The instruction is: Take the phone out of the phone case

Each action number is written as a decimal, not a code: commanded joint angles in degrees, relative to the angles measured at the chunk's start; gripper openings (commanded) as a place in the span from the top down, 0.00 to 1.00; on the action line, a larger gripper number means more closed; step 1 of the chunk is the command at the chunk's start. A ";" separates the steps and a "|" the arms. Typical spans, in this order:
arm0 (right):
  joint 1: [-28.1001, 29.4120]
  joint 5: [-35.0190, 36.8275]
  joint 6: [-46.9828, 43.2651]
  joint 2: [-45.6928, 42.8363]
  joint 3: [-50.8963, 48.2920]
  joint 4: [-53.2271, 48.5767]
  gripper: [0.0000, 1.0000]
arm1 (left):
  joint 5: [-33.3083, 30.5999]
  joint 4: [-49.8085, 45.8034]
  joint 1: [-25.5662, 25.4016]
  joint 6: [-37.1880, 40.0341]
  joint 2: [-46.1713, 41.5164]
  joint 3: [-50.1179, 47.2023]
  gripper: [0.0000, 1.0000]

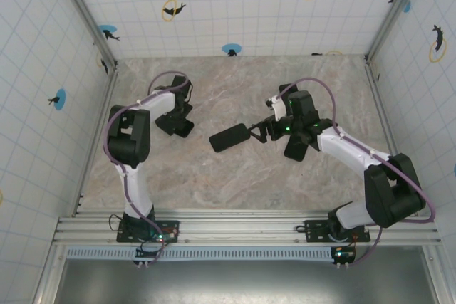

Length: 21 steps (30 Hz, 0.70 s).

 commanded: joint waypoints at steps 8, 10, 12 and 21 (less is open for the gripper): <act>-1.03 -5.22 5.38 0.36 -0.61 6.34 0.01 | 1.49 -9.87 -0.25 -1.19 4.28 0.15 0.08; -1.06 -5.36 6.40 0.28 -1.46 8.61 0.01 | 1.48 -9.93 -0.27 -1.13 3.91 -0.63 0.12; -1.07 -5.09 7.12 0.09 -2.11 9.61 0.01 | 2.29 -9.38 -0.26 -0.86 3.83 -1.16 0.13; -0.81 -6.67 12.11 -0.85 -4.37 14.05 0.01 | 2.17 -7.72 -0.31 1.37 0.87 -0.92 0.28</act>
